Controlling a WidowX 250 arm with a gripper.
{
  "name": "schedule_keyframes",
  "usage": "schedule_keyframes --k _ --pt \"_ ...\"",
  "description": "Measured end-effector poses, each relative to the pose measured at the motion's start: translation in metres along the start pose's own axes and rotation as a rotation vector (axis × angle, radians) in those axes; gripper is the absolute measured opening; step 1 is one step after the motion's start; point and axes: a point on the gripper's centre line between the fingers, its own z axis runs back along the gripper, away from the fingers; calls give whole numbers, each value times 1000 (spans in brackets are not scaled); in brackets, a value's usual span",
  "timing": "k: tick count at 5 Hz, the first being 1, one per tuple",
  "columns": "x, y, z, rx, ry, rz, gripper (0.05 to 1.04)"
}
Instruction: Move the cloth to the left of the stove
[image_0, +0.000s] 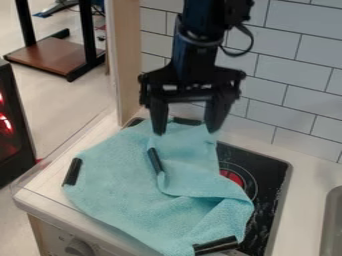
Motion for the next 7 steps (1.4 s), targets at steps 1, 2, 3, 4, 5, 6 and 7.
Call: schedule_keyframes --k 1,2,3,4,5,6,7 --pt "-31 4 -7 6 23 -80 1000" --pt "-53 1 -15 -2 54 -159 1000" --pt "-77 -6 -35 -15 119 -277 1000" --pt "-93 -14 -50 -23 132 -356 1000" --pt "-97 -17 -69 7 145 -383 1000" --pt "-100 -22 -77 27 132 -426 1000" --pt "-97 -28 -86 42 126 -433 1000"
